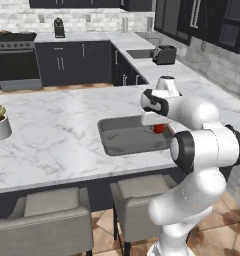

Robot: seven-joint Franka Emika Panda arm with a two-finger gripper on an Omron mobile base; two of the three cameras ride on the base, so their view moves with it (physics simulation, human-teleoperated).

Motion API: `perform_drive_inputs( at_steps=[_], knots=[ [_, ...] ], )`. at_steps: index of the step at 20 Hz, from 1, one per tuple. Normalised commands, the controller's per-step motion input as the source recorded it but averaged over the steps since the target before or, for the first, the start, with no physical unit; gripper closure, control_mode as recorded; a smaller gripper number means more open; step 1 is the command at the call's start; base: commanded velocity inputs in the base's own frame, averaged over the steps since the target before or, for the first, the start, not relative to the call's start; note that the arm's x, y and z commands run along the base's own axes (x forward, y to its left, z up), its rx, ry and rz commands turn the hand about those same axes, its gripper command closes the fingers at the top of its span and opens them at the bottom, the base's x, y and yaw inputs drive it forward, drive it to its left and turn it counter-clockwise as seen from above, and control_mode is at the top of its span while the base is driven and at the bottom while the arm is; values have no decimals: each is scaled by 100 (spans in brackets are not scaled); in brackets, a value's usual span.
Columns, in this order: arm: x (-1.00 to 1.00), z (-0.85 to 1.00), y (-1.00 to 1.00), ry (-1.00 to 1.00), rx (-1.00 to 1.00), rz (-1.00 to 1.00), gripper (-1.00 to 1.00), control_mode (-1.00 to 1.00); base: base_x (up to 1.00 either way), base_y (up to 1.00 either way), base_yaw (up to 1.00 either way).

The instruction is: Place the cold items (eggplant and bell pepper) from the fridge in one tupperware on the dining counter. Place the warm items (hot dog and kebab skewer) in the stove area in another tupperware.

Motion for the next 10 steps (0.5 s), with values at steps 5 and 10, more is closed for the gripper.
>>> perform_drive_inputs(
  at_steps=[5, 10],
  knots=[
    [78, -50, 0, 5, 0, 0, 100, -100, 0, 0, 0],
    [64, -42, -8, 3, 0, 0, 100, -100, 0, 0, 0]
  ],
)
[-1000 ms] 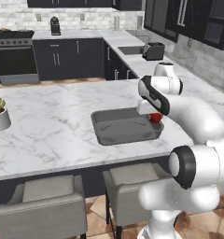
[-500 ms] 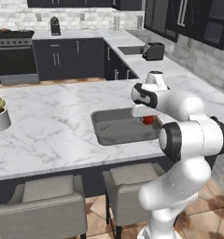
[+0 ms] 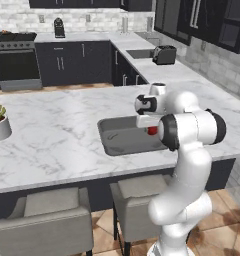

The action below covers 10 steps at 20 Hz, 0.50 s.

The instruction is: Place the cold items (eggplant and bell pepper) from the fridge in one tupperware on the dining counter. Place the warm items (hot dog and kebab skewer) in the stove area in another tupperware.

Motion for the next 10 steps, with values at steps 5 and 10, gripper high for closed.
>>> perform_drive_inputs(
  at_steps=[5, 10],
  knots=[
    [63, -38, -3, 0, 0, 0, 100, -100, 0, 0, 0],
    [52, -44, 0, 0, 0, 0, 100, -100, 0, 0, 0]
  ],
)
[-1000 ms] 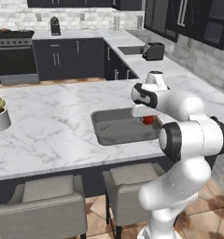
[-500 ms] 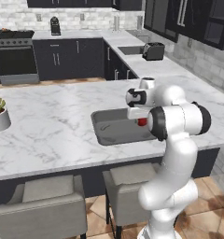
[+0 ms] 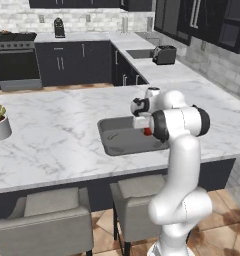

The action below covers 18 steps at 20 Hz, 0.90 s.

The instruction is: Place the cold items (eggplant and bell pepper) from the fridge in one tupperware on the dining counter. Place the warm items (hot dog and kebab skewer) in the stove area in another tupperware.

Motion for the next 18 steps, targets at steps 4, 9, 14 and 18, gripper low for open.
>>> perform_drive_inputs(
  at_steps=[4, 9, 14, 18],
  knots=[
    [49, -40, 0, 0, 0, 0, 100, -100, 0, 0, 0],
    [29, -36, 0, 0, 0, 0, 100, -100, 0, 0, 0],
    [-2, -29, 1, -2, -1, 0, -100, -100, 0, 0, 0],
    [-35, -9, 4, -9, -2, 0, -100, -100, 0, 0, 0]
  ],
)
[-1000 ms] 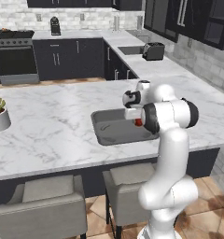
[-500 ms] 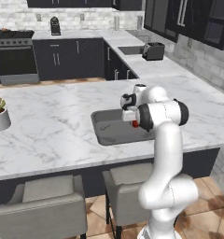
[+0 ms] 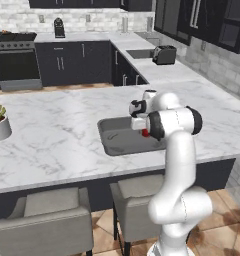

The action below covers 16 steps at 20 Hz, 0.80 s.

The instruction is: Place the cold items (eggplant and bell pepper) from the fridge in one tupperware on the dining counter. Place the warm items (hot dog and kebab skewer) in the stove area in another tupperware.

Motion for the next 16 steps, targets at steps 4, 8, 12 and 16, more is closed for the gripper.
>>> perform_drive_inputs(
  at_steps=[4, 8, 12, 16],
  knots=[
    [-54, 4, 15, -17, -1, 0, -100, -100, 0, 0, 0],
    [-54, 34, 26, -15, 0, -7, -100, -100, 0, 0, 0],
    [-66, 67, 36, -18, -4, -12, -100, -100, 0, 0, 0],
    [-73, 73, 26, -12, -2, -8, -100, -100, 0, 0, 0]
  ],
)
